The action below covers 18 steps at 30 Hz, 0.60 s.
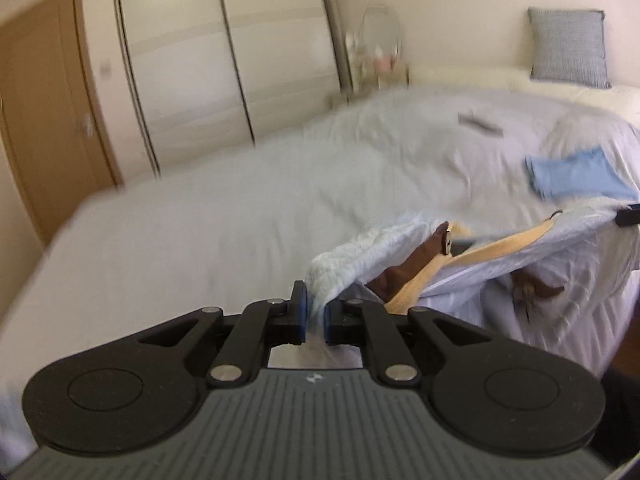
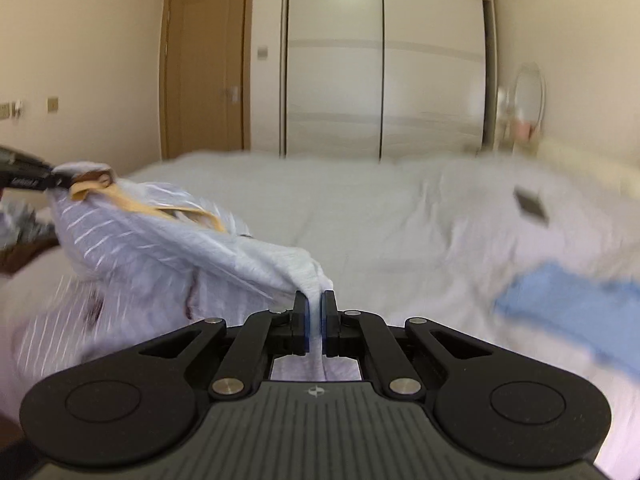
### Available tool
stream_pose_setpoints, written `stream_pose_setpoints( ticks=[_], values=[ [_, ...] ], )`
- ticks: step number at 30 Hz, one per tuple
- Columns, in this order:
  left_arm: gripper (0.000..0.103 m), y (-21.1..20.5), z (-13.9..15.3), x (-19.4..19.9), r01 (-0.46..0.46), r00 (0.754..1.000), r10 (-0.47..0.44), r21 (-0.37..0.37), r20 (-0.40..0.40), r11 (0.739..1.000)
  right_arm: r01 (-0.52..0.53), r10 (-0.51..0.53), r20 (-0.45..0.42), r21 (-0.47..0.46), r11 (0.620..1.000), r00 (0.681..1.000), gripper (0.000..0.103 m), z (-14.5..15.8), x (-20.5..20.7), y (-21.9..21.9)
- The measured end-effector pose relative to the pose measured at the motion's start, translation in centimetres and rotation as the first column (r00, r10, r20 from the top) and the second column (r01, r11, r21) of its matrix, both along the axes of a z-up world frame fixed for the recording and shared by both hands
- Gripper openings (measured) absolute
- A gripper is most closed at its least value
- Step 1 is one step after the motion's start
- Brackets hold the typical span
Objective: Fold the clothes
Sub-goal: 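Pull the striped T-shirt out of the pile with both grippers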
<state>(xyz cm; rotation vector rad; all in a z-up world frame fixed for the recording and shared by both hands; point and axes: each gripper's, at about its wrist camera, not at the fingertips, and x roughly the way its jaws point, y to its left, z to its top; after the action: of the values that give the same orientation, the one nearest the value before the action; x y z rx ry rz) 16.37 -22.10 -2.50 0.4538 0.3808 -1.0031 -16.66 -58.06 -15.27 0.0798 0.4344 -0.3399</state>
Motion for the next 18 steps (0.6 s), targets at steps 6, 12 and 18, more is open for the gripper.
stream_pose_setpoints(
  ticks=[6,12,18],
  values=[
    [0.018,3.7,-4.9,-1.9,-0.026,1.0,0.027,0.131,-0.011,0.991,-0.024,0.03,-0.093,0.059,0.998,0.995,0.003,-4.5,-0.8,1.4],
    [0.035,3.8,-5.0,-4.1,-0.003,0.984,-0.035,0.211,0.174,0.977,-0.041,0.047,-0.118,0.055,0.998,0.992,0.035,-5.6,-0.5,1.0],
    [0.038,2.0,-5.8,-6.4,0.146,0.936,-0.226,0.286,0.269,0.947,-0.056,0.062,-0.081,0.073,0.996,0.995,0.047,-4.8,-0.8,0.9]
  ],
)
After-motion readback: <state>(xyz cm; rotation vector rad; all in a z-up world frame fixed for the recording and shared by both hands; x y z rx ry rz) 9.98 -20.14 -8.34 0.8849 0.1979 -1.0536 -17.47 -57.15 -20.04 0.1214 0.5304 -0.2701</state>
